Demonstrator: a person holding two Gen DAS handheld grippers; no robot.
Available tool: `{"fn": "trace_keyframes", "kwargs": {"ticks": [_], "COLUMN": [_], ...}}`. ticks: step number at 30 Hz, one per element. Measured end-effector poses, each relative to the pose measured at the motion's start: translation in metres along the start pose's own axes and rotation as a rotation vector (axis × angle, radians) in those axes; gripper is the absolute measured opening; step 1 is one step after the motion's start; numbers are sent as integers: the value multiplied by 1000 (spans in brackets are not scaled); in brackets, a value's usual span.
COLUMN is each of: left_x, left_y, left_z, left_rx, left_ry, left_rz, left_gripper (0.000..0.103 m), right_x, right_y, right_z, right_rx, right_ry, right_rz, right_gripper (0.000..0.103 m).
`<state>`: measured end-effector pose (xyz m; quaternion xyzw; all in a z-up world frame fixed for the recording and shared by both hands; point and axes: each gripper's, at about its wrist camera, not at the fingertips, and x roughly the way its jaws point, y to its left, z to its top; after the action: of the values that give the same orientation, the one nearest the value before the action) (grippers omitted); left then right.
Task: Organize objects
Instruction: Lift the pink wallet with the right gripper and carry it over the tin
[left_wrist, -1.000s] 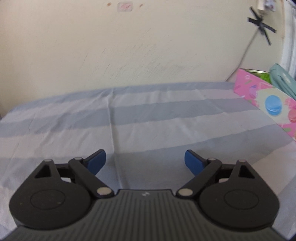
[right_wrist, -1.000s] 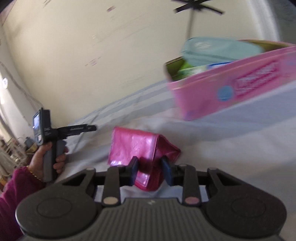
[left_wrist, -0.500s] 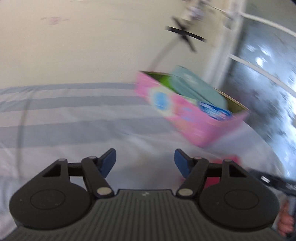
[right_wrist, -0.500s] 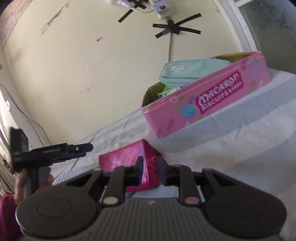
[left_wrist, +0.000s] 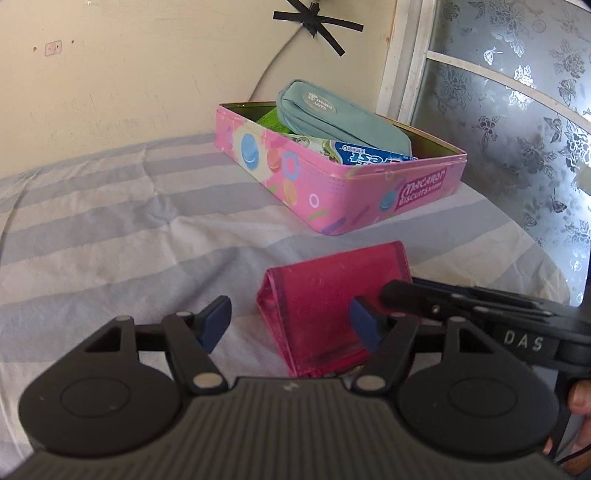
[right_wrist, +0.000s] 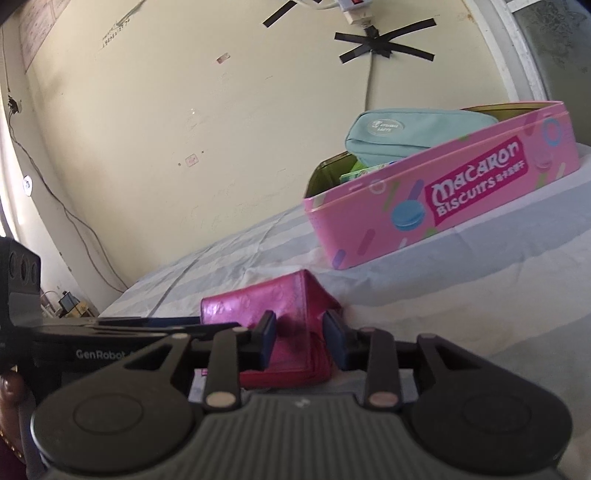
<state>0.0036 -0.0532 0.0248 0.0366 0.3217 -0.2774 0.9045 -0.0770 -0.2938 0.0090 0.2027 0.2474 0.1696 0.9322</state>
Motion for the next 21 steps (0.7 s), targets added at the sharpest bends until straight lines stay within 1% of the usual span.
{"fn": "trace_keyframes", "kwargs": {"ticks": [2, 7, 8, 9, 10, 11, 15, 21], "left_x": [1, 1, 2, 2, 2, 3, 4, 4], "left_y": [-2, -3, -3, -3, -4, -5, -11, -11], "left_z": [0, -1, -1, -1, -2, -2, -2, -3], "left_rx": [6, -9, -13, -15, -14, -12, 6, 2], "left_ry": [-3, -10, -11, -11, -10, -9, -20, -28], "left_rz": [2, -14, -22, -39, -60, -76, -69, -87], "left_gripper": [73, 71, 69, 62, 59, 54, 55, 54], "right_x": [2, 2, 2, 2, 2, 2, -2, -4], "right_y": [2, 0, 1, 2, 3, 4, 5, 4], "right_z": [-2, -3, -4, -4, -5, -5, -6, -7], "right_rx": [-5, 5, 1, -6, -12, -17, -28, -29], "right_ry": [3, -3, -5, -6, -6, -7, -18, -28], "right_rz": [1, 8, 5, 2, -1, -5, -18, -27], "right_gripper": [33, 33, 31, 30, 30, 28, 23, 23]}}
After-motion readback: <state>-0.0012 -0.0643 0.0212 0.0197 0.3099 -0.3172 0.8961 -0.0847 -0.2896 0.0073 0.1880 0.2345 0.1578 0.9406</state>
